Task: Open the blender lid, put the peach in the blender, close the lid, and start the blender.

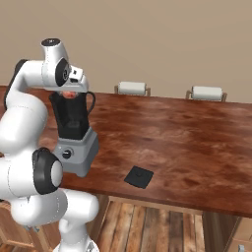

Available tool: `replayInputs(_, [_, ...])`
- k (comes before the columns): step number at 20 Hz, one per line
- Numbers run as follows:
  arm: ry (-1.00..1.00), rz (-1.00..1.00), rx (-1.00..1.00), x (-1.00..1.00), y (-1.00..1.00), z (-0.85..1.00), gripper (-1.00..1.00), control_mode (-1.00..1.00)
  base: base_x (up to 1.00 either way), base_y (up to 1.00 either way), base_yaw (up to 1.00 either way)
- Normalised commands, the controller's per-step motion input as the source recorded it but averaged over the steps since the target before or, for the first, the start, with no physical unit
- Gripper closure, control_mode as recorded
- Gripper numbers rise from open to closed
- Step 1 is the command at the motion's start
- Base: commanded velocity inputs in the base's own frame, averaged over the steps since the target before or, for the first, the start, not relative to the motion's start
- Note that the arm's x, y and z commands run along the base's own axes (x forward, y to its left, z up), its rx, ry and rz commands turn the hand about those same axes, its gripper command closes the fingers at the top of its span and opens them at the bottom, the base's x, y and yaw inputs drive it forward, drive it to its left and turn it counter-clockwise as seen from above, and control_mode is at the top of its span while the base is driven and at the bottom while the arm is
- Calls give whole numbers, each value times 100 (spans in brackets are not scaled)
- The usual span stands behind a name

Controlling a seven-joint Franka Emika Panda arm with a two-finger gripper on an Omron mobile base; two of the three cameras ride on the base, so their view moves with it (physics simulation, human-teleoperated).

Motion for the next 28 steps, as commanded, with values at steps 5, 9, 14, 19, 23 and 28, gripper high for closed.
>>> replayInputs(5, [-3,0,0,0,-5,7,-100,-100,0,0,0])
replayInputs(9, [-1,0,0,0,-16,27,-100,-100,0,0,0])
replayInputs(14, [0,0,0,0,-8,24,-100,-100,0,0,0])
replayInputs(19, [0,0,0,0,-2,33,-100,-100,0,0,0])
replayInputs(23, [-1,0,0,0,-1,39,-100,-100,0,0,0])
replayInputs(28, [-1,0,0,0,0,40,-100,-100,0,0,0])
